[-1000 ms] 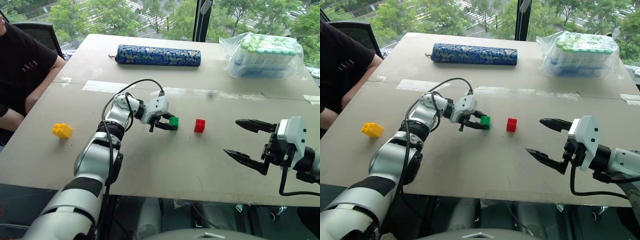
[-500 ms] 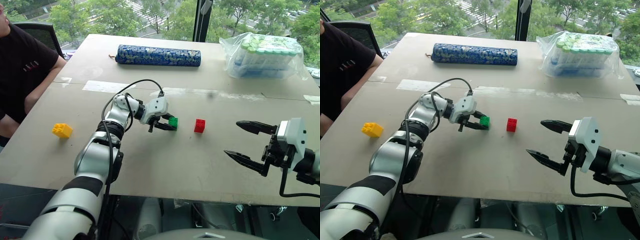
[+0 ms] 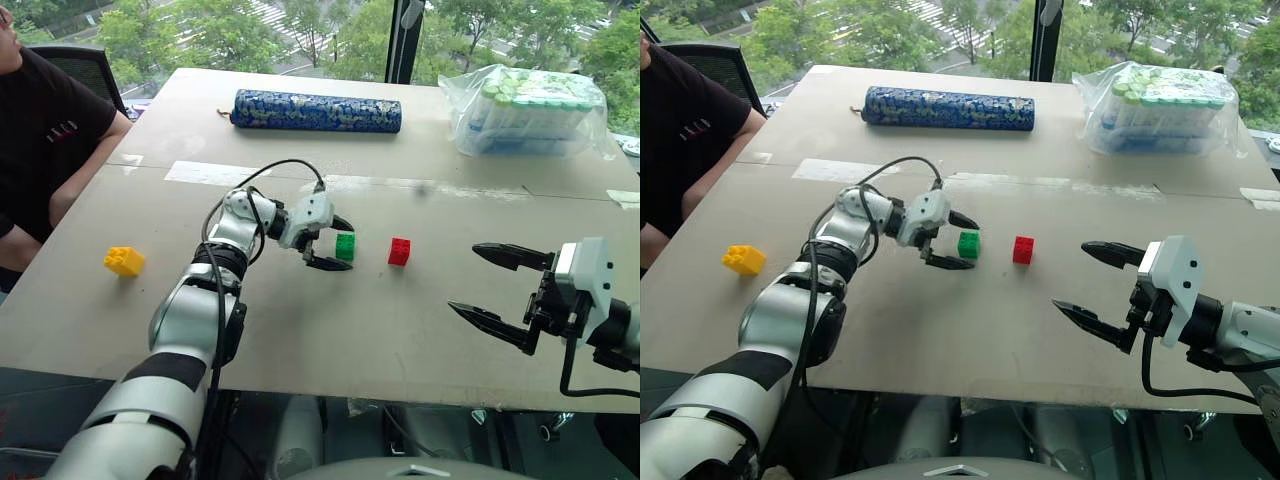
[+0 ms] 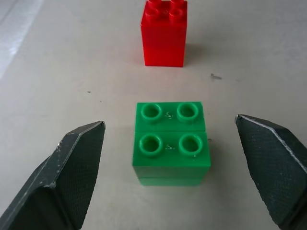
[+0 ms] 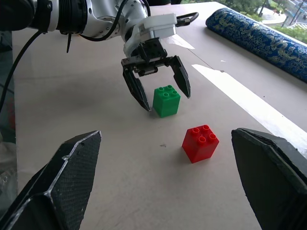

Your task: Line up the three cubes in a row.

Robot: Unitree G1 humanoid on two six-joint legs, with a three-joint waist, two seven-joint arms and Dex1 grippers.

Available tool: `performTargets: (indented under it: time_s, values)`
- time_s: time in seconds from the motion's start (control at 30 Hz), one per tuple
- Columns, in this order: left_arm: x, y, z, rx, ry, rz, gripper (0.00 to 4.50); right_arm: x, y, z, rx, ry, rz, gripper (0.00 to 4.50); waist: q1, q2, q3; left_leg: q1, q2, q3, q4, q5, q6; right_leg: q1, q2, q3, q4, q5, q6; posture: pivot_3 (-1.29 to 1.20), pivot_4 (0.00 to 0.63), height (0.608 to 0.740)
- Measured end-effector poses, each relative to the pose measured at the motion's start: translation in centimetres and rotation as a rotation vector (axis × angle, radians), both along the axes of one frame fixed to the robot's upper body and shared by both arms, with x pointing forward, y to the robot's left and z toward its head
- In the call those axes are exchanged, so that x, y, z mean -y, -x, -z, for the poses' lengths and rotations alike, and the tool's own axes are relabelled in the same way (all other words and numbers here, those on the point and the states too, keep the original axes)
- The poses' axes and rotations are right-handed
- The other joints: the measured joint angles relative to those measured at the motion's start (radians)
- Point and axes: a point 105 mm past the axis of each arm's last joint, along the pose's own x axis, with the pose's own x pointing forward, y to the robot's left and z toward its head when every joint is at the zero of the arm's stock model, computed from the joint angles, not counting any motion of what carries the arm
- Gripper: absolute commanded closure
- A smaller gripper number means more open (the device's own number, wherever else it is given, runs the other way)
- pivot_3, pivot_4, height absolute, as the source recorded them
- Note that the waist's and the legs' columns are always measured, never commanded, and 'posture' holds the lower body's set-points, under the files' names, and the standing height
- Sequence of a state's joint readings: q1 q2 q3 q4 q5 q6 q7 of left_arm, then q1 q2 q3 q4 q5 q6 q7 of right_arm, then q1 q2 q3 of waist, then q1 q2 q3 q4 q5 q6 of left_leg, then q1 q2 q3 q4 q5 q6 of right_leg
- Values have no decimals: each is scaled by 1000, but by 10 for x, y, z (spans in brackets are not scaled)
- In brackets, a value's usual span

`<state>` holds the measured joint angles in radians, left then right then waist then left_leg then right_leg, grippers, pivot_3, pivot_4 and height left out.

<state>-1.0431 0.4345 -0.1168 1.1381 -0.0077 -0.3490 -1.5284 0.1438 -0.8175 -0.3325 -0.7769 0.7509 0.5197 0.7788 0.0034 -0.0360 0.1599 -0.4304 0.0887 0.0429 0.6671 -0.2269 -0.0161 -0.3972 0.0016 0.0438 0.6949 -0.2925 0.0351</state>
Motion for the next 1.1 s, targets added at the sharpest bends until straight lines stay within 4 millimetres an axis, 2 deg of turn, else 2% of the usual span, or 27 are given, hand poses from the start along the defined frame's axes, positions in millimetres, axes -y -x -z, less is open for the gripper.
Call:
performTargets:
  time_s: [0.07, 0.13, 0.23, 0.27, 0.3, 0.33, 0.4, 0.5, 0.6, 0.67, 0.73, 0.83, 0.93, 1.03, 1.1]
  values:
    - [-18, -2, -15, 6, 67, -64, 46, -2, 0, -3, 12, -7, -13, 0, -13, 0, 0, 0, 0, 0, 0, 0, 0, 0, 0, 0, 0, 0, 0, 0, 150, 740]
    - [-46, 2, -32, 7, 164, -175, 46, -7, -2, -7, 25, -23, -45, 0, -24, 1, 0, 1, 0, 0, -1, 0, 0, 0, 0, 1, 0, 0, 0, 0, 150, 740]
    - [-87, 16, -37, -41, 282, -396, 46, -15, -8, -10, 33, -48, -107, 0, -41, 2, 0, 1, 1, -1, -1, 0, 0, 0, 0, 1, 1, 0, 0, 0, 150, 740]
    - [-107, 24, -39, -74, 359, -543, 46, -17, -11, -8, 24, -56, -130, 0, -42, 2, 0, 1, 1, -2, -1, 0, 0, 0, -1, 0, 1, 0, 0, 0, 150, 740]
    - [-112, 25, -39, -77, 373, -576, 46, -18, -12, -8, 20, -57, -136, 0, -38, 2, 0, 1, 1, -2, 0, 0, 0, 0, -1, -1, 1, 0, 0, 0, 150, 740]
    - [-126, 31, -42, -47, 399, -689, 46, -23, -15, -8, 20, -66, -166, 0, -39, 1, 0, 1, 1, -2, 0, 0, 0, 1, -2, -1, 0, 0, 0, 0, 150, 740]
    - [-173, 49, -41, 20, 435, -1017, 46, -31, -21, -11, 30, -93, -227, 0, -46, 1, -1, 3, 1, -3, -1, 0, 0, 2, -2, 1, 1, 0, 0, 0, 150, 740]
    - [-221, 78, -44, 81, 438, -1329, 46, -40, -26, -10, 15, -109, -280, 0, -39, 0, -1, 3, 1, -2, -1, 0, 0, 1, -2, -1, 1, 0, 0, 0, 150, 740]
    - [-259, 120, -32, 68, 352, -1593, 46, -51, -29, -9, -1, -122, -358, 0, -24, 0, -1, 4, 1, -1, -1, 0, 0, 2, -3, -1, 1, 0, 0, 0, 150, 740]
    - [-269, 139, -19, 15, 302, -1672, 46, -54, -30, -7, -13, -125, -389, 0, -15, 0, -1, 4, 1, -1, -1, 0, 0, 2, -3, -2, 1, 0, 0, 0, 150, 740]
    - [-273, 146, -14, -17, 290, -1700, 46, -55, -32, -5, -23, -124, -407, 0, -5, -1, -1, 5, 1, -2, -2, 0, 0, 3, -3, -3, 1, 0, -1, 0, 150, 740]
    - [-275, 147, -18, -28, 270, -1698, 46, -57, -33, -4, -26, -127, -422, 0, 6, -1, -1, 7, 1, -2, -2, 0, 0, 3, -3, -3, 1, 0, -1, 0, 150, 740]
    - [-279, 136, -18, -40, 243, -1647, 46, -58, -33, -5, -20, -128, -425, 0, 10, 0, -1, 11, 0, 3, -6, 0, 0, 4, -3, 1, 1, 0, -1, 0, 150, 740]
    - [-277, 125, -8, -73, 235, -1607, 46, -57, -34, -5, -19, -126, -423, 0, 8, 0, -1, 12, 0, 6, -8, 0, 0, 4, -3, 3, 1, 0, -1, 0, 150, 740]
    - [-276, 109, 1, -98, 230, -1563, 46, -56, -33, -5, -20, -121, -416, 0, 11, 0, -1, 12, 0, 6, -10, 0, 0, 3, -3, 3, 0, -1, -2, 0, 150, 740]
